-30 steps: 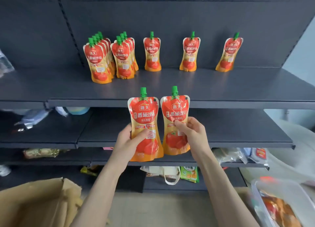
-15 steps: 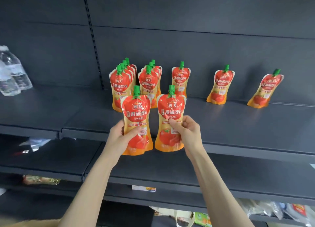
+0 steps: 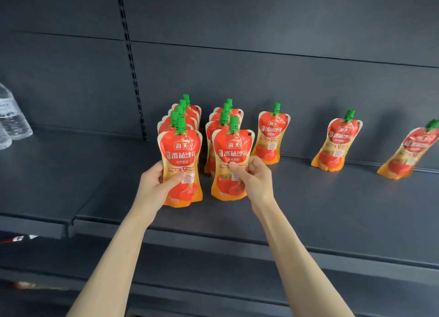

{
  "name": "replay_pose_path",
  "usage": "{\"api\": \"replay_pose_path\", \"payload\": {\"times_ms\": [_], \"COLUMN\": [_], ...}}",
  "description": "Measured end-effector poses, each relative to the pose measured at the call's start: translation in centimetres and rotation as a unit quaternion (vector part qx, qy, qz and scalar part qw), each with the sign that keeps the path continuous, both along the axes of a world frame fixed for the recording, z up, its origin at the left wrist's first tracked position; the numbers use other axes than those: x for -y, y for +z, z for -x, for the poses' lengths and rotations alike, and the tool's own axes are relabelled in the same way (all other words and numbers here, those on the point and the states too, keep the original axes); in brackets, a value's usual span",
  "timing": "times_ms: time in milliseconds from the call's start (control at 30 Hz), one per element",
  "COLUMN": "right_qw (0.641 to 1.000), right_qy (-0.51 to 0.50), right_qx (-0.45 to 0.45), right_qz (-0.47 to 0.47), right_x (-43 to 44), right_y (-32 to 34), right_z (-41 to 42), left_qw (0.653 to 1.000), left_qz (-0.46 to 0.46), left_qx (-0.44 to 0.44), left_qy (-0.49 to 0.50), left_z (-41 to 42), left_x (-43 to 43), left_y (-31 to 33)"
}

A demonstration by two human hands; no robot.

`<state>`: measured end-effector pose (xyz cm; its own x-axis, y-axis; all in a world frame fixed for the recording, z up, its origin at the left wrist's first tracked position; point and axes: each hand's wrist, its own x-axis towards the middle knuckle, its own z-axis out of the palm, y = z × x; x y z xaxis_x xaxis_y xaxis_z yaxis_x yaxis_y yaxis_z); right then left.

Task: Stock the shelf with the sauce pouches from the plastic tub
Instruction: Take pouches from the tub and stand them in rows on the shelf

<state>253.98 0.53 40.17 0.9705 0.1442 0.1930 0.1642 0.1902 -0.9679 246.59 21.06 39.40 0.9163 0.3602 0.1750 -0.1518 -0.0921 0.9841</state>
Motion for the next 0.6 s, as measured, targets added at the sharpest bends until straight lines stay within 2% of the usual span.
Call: {"api": "replay_pose_path", "payload": {"times_ms": [200, 400, 600], "right_qw": [1.000, 0.998, 0.991], "right_qy": [-0.018, -0.067, -0.077], "right_qx": [0.002, 0.007, 0.033], "right_qz": [-0.023, 0.000, 0.103], "right_x": [-2.8, -4.4, -4.4], "right_y": [-0.4, -2.0, -3.4], "right_z": [-1.1, -0.9, -0.4], "left_qw": [1.000, 0.997, 0.995], "left_qz": [0.008, 0.023, 0.023], "left_qx": [0.011, 0.007, 0.010], "left_qy": [-0.022, -0.071, -0.100], "left_z": [-1.6, -2.3, -1.8], "left_x": [-3.0, -4.4, -5.0], "left_y": [-0.9, -1.8, -3.0]}}
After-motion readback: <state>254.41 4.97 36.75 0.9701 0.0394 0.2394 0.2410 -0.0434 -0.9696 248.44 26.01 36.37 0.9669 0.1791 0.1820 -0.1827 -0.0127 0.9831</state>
